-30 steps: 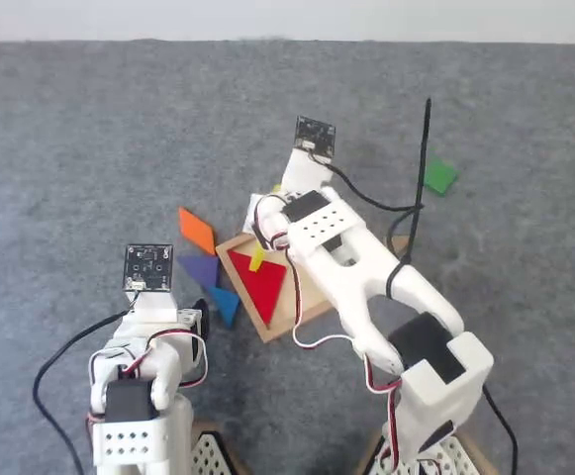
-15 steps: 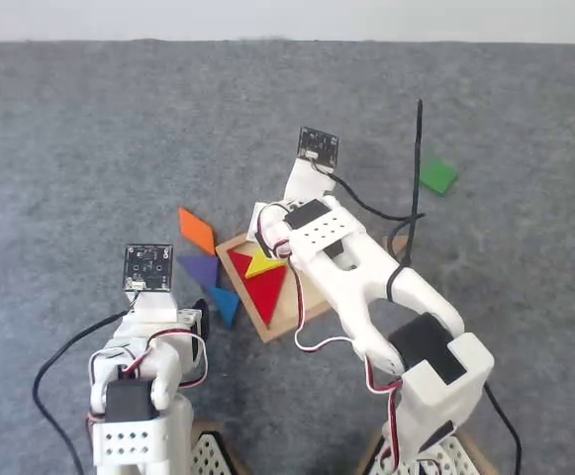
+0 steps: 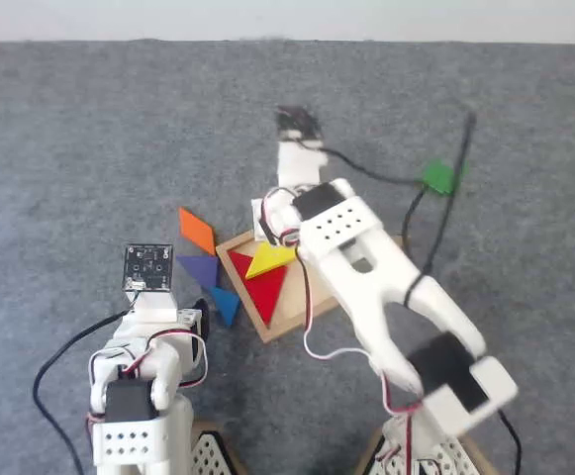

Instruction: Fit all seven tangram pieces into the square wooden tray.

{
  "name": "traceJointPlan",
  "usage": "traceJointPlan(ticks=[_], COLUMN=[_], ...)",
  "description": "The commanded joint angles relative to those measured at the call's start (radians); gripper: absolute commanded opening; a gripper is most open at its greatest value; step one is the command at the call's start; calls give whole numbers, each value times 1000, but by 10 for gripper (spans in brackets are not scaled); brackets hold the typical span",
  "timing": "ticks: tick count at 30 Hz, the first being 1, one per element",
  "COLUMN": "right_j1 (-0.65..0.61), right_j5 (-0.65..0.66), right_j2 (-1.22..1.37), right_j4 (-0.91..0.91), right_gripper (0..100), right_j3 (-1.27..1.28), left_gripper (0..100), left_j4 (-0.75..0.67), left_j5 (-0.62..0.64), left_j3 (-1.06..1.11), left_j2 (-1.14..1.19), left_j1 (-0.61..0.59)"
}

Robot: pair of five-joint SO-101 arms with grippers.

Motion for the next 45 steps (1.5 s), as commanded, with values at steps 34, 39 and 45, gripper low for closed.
traceJointPlan(ticks=[34, 39, 45], right_j1=[77, 84, 76], right_j5=[364, 358, 364], right_j2=[329, 228, -45], right_j4=[-308, -305, -150], right_gripper=[11, 7, 6], right_j3=[-114, -123, 3], left_gripper=[164, 164, 164], left_j4=[3, 3, 3], left_j5=[-2, -2, -2], left_j3=[-15, -15, -15], left_j2=[-23, -23, -23], left_j1=[3, 3, 3])
